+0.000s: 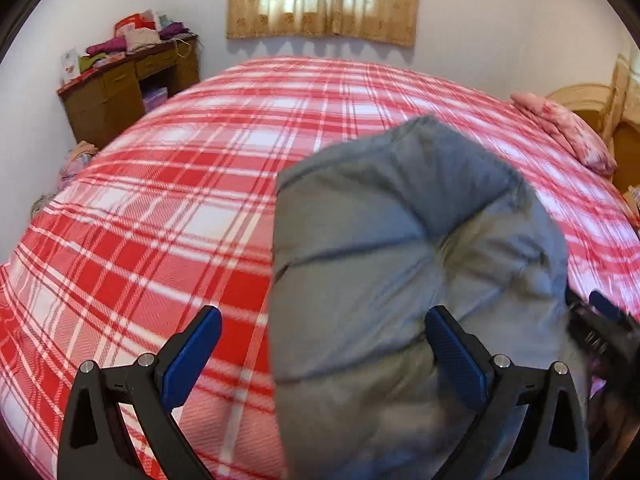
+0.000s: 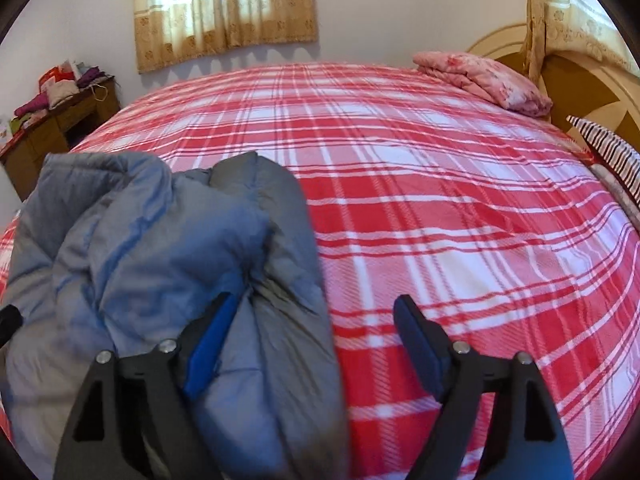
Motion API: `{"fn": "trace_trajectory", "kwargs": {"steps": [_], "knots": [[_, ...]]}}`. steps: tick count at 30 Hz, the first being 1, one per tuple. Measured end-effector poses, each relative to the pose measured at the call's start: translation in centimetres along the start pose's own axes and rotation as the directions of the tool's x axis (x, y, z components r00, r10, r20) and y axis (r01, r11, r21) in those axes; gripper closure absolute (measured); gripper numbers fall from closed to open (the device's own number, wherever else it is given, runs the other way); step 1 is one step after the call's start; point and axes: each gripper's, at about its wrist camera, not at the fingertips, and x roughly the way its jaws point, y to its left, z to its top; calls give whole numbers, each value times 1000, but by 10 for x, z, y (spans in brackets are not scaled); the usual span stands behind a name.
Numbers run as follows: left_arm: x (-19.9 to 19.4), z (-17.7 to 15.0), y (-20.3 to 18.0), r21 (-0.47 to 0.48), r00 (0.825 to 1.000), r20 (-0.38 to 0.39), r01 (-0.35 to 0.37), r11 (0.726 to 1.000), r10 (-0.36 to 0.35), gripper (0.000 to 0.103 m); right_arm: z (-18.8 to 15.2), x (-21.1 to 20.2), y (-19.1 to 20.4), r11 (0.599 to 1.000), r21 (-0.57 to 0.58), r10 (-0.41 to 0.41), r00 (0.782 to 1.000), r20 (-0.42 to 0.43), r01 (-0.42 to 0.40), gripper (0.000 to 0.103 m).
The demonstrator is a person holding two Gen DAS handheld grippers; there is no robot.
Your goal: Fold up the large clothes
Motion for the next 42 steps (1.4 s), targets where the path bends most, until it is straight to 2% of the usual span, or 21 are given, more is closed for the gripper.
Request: {"fn": "trace_trajectory", "kwargs": {"steps": [5, 8, 11, 12, 13, 14, 16, 17, 18, 19, 20, 22, 24, 27, 31, 35, 42], "knots": [[5, -20, 4, -33, 997, -18, 72, 997, -72, 1, -16, -2, -11, 996, 44, 74, 997, -11, -74, 20], [7, -21, -4, -3, 996, -21, 84, 996, -84, 1, -14, 11, -18, 985, 92, 151, 986, -63, -145, 20], [15, -18, -6, -3, 991, -48, 122, 993, -122, 1, -11, 16, -16, 980, 92, 185, 980, -68, -179, 21], [17, -17, -6, -5, 990, -53, 133, 991, -133, 1, -10, 16, -13, 978, 82, 196, 979, -65, -190, 25], [18, -17, -6, -9, 989, -53, 138, 990, -138, 1, -11, 15, -9, 973, 65, 225, 973, -56, -221, 40], [18, -17, -8, -5, 988, -49, 143, 990, -143, 1, -11, 13, -3, 969, 47, 246, 968, -47, -244, 50], [16, -19, -12, 17, 989, -38, 146, 989, -145, 2, -12, 13, 5, 963, 16, 268, 962, -50, -267, 56], [16, -19, -13, 21, 987, -37, 156, 988, -155, 6, -12, 15, 5, 960, 21, 281, 958, -60, -280, 58], [17, -19, -14, 23, 982, -40, 185, 982, -184, 16, -11, 17, 4, 954, 35, 300, 952, -66, -299, 60], [16, -20, -17, 35, 977, -40, 211, 977, -209, 22, -11, 20, 1, 943, 51, 331, 941, -68, -328, 69], [14, -21, -19, 49, 976, -36, 218, 975, -217, 33, -11, 20, 0, 928, 63, 372, 926, -62, -368, 79], [7, -21, -27, 102, 979, -18, 203, 974, -203, 50, -11, 16, -1, 922, 64, 385, 922, -47, -381, 85], [-5, -21, -32, 135, 984, 3, 177, 975, -179, 77, -11, 9, -2, 911, 79, 406, 914, -16, -404, 87], [-34, -19, -30, 153, 983, 46, 168, 974, -177, 84, -10, -10, -4, 889, 111, 443, 896, 39, -444, 89], [-81, -19, -18, 190, 978, 142, 123, 974, -152, 85, -2, -41, 10, 870, 71, 481, 871, 97, -488, 91], [-112, -18, 6, 168, 976, 177, 94, 981, -124, 85, 6, -69, 31, 846, 25, 525, 840, 135, -533, 91], [-145, -29, 51, 122, 974, 219, 25, 992, -52, 87, 9, -85, 81, 810, -51, 586, 800, 130, -584, 91]]}}
